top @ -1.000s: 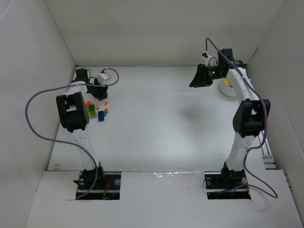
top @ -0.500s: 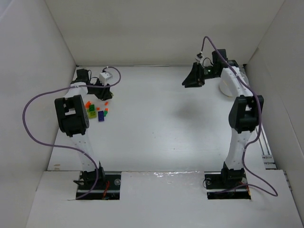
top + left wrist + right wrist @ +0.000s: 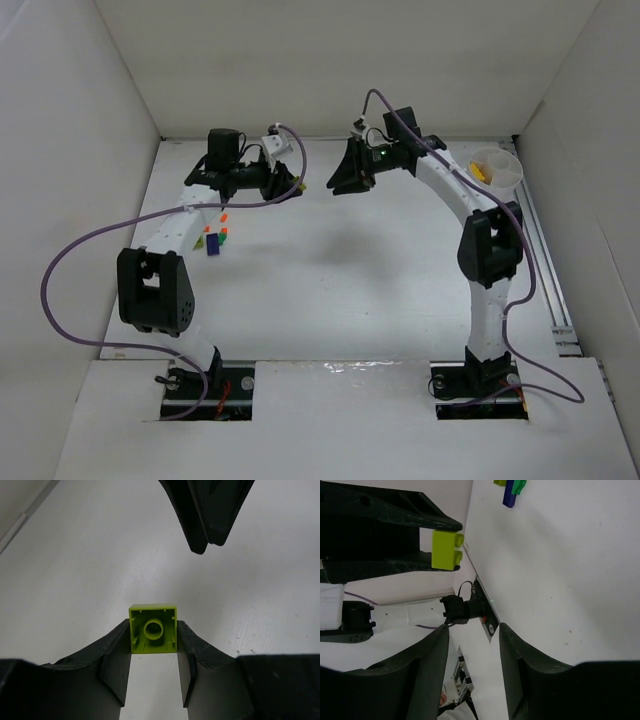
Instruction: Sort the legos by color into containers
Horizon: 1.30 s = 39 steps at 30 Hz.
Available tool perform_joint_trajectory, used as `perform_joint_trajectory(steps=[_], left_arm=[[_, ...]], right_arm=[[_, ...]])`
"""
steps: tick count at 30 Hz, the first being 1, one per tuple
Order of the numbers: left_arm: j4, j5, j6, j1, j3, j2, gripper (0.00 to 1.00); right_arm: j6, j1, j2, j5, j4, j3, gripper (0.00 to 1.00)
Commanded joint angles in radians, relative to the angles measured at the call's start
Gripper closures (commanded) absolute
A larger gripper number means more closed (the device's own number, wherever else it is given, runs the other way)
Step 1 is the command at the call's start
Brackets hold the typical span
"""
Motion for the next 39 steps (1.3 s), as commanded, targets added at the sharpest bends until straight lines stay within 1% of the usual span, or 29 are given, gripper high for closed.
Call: perform_joint_trajectory(steps=[1, 3, 5, 8, 15, 20, 31, 39], left_arm=[[0.033, 0.043, -0.087, -0.011, 0.022, -0.014, 1.00], [0.023, 0.043, -0.087, -0.020, 0.035, -0.014, 1.00], [0.023, 0.053, -0.087, -0.031, 0.047, -0.014, 1.00], [0.012, 0.053, -0.087, -0.040, 0.058, -0.014, 1.00], [0.003, 0.053, -0.087, -0.072, 0.058, -0.014, 1.00], [0.003, 0.053, -0.087, -0.072, 0.058, -0.014, 1.00], [0.003, 0.063, -0.087, -0.072, 0.076, -0.014, 1.00], [0.003, 0.063, -0.087, -0.072, 0.085, -0.005, 1.00]], right_arm=[[0.048, 0.014, -0.078, 0.049, 0.076, 0.050, 0.50], [0.025, 0.028, -0.092, 0.086, 0.076, 0.050, 0.49], [-0.001, 0.055, -0.104, 0.167, 0.076, 0.050, 0.49], [-0.022, 0.084, -0.104, 0.219, 0.076, 0.059, 0.48], [-0.004, 0.094, -0.046, 0.192, 0.064, 0.128, 0.46], [-0.004, 0.112, -0.017, 0.192, 0.052, 0.185, 0.45], [-0.004, 0.121, 0.012, 0.210, 0.029, 0.185, 0.45], [-0.004, 0.140, 0.022, 0.190, 0.029, 0.185, 0.45]])
